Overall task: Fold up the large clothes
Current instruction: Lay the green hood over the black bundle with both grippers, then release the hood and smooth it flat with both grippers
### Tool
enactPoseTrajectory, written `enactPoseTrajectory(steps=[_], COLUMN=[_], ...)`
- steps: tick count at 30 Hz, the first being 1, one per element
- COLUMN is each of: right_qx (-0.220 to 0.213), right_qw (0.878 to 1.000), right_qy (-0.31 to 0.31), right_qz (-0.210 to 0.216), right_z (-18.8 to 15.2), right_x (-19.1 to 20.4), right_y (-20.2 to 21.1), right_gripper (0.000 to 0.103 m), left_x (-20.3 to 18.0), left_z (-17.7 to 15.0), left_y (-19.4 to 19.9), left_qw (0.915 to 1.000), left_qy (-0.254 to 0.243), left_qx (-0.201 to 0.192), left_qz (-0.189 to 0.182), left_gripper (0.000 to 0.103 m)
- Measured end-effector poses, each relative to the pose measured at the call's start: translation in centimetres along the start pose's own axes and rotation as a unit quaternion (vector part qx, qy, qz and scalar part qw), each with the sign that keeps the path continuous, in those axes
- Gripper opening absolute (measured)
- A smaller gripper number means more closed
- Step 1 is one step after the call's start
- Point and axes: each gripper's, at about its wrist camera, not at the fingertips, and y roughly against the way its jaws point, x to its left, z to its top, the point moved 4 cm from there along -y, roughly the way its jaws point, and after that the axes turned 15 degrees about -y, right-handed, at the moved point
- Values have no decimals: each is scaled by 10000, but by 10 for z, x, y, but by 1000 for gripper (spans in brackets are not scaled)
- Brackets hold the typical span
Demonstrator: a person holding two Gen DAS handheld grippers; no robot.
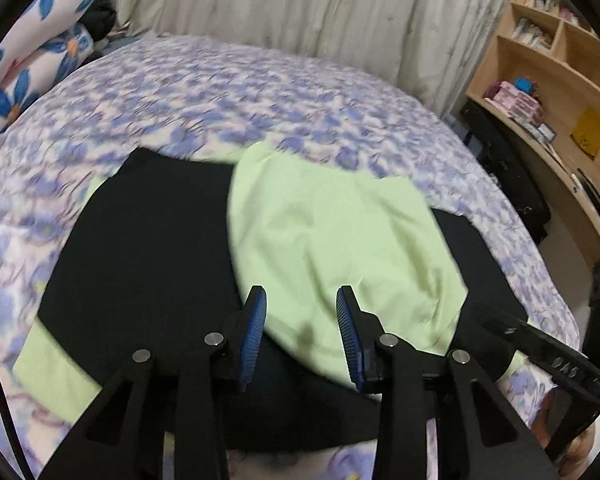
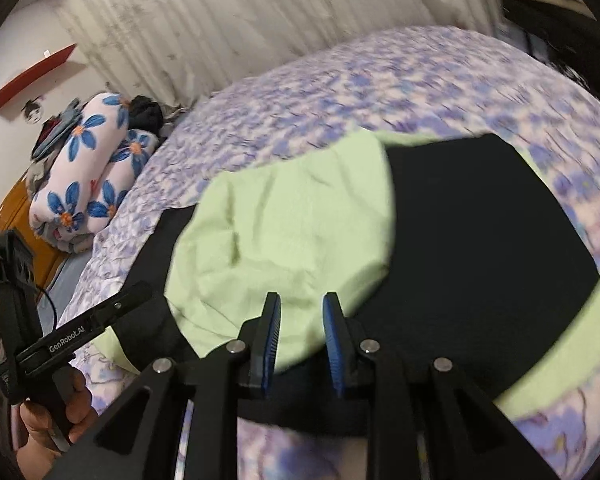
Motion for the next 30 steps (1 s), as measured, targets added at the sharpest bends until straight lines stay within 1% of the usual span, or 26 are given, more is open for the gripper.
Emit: enactPoseTrajectory(steps=[4,8,9,10,11,12,13,14,15,17,18,23,24,28,30], right_qx=[147,478,519,505,446,350,316,221,137,154,162,110,96,104,106], right_qw=[9997,9986,9981,9979,9978,9978,9979,9973,9967,9958,9953,9956,9958,9963,9965], right_qy=[156,207,223,219,194,98,-39,-268,-462,-773,-831,-696,-676,-694,-692], right_qz=[87,-100,-236,-337,-446,-559,-565,-648,-659,-465,-470,-623,-616,-496,-466], right_z=[13,24,27,29,34,40,44,50,54,56,55,48,46,44,43], right_x=[21,18,13,8,1,-11,-21,-36,-48,-64,-69,-62,-59,-50,-46], right_y=[-39,-81,-88,-92,-93,-92,-88,-82,-76,-68,-65,-56,-54,-46,-41], right_gripper=[22,22,22,22,21,17,14,13,13,12,11,13,15,15,15], left_x=[-6,-1,1,3,6,10,12,17,20,23,23,21,20,16,13], left_z=[16,21,21,21,19,16,13,10,8,5,4,3,3,7,8], left_y=[-23,-57,-67,-75,-82,-88,-92,-95,-95,-93,-92,-87,-85,-75,-68], left_qw=[9999,9992,9988,9984,9976,9964,9956,9949,9950,9952,9953,9952,9952,9953,9950], left_qy=[31,237,258,247,232,237,265,373,433,485,480,450,436,362,326], left_qx=[86,316,416,509,642,784,864,914,884,838,833,848,855,883,906], left_qz=[-58,-113,-79,-26,81,211,262,216,164,122,124,164,167,190,248], left_gripper=[30,29,27,26,24,20,19,19,19,19,19,19,19,20,24])
